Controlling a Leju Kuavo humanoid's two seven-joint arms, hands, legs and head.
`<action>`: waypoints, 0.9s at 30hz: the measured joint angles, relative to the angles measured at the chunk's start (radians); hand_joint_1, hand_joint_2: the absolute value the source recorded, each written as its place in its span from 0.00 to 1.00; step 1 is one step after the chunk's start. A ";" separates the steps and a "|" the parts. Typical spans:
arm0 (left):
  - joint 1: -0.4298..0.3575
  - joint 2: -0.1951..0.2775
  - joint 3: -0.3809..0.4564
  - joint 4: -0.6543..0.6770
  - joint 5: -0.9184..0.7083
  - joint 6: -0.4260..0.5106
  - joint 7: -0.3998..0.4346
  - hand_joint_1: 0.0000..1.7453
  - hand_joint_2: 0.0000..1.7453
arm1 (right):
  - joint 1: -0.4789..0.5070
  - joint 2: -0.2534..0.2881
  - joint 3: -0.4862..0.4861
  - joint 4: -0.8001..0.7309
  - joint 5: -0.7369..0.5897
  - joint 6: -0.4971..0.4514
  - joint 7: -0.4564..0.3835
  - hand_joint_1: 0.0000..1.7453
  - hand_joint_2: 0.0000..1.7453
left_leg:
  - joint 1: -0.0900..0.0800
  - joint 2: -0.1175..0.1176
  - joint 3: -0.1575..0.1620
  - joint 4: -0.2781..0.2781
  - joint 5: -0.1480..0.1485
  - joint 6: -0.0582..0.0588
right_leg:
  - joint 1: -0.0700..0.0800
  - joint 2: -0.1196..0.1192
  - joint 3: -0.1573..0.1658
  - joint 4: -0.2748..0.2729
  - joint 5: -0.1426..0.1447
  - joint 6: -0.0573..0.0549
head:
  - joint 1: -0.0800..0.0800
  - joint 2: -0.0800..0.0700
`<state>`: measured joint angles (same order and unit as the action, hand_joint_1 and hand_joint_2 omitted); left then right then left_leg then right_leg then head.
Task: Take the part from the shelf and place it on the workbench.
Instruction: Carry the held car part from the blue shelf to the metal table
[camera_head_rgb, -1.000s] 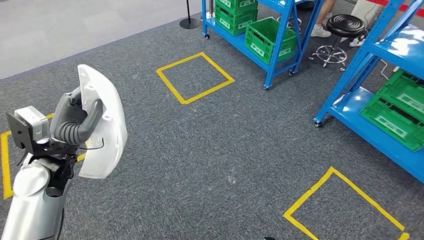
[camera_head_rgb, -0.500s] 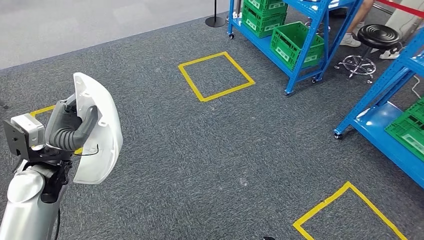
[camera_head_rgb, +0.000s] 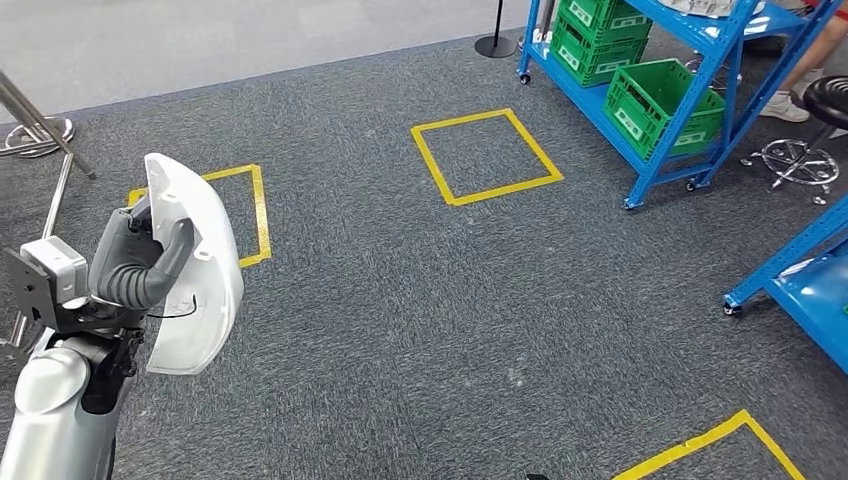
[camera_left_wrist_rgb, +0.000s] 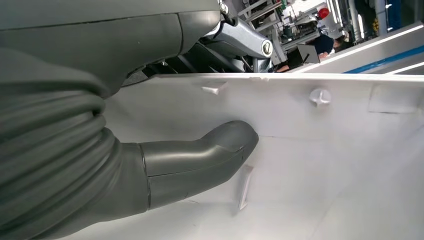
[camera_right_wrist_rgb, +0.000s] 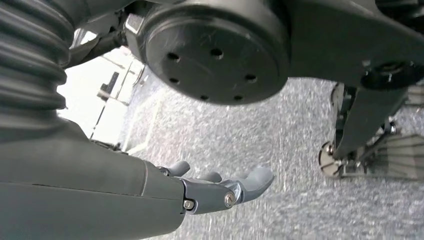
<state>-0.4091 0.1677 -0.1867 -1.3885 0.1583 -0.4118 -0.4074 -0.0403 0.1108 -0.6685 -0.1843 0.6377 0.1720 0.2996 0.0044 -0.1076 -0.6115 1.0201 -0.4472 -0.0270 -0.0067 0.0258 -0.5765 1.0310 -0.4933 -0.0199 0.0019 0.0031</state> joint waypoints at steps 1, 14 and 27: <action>0.003 0.002 0.002 -0.002 0.000 0.001 0.000 1.00 1.00 | 0.000 0.000 0.000 0.000 0.000 -0.002 0.002 0.00 1.00 | -0.001 0.016 -0.007 0.013 -0.009 -0.005 | -0.001 -0.009 0.004 -0.005 0.004 -0.008 | -0.002 0.000; 0.046 0.002 0.031 -0.037 -0.013 0.018 0.001 1.00 1.00 | 0.001 -0.001 0.000 0.000 0.006 -0.009 0.004 0.00 1.00 | -0.002 0.149 0.013 0.005 -0.013 0.005 | 0.009 -0.120 0.016 -0.002 -0.012 0.008 | -0.006 0.000; 0.055 0.009 0.068 -0.077 -0.018 0.029 0.020 1.00 1.00 | -0.004 -0.002 0.004 0.000 0.032 -0.010 -0.007 0.00 1.00 | 0.001 0.017 0.004 0.009 -0.002 0.022 | 0.002 0.020 -0.004 0.026 -0.012 0.011 | 0.001 0.000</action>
<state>-0.3540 0.1769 -0.1185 -1.4652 0.1408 -0.3833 -0.3876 -0.0447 0.1091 -0.6649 -0.1843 0.6693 0.1624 0.2927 0.0051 -0.0907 -0.6078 1.0291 -0.4489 -0.0045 -0.0045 0.0457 -0.5810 1.0571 -0.5050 -0.0086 0.0027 0.0031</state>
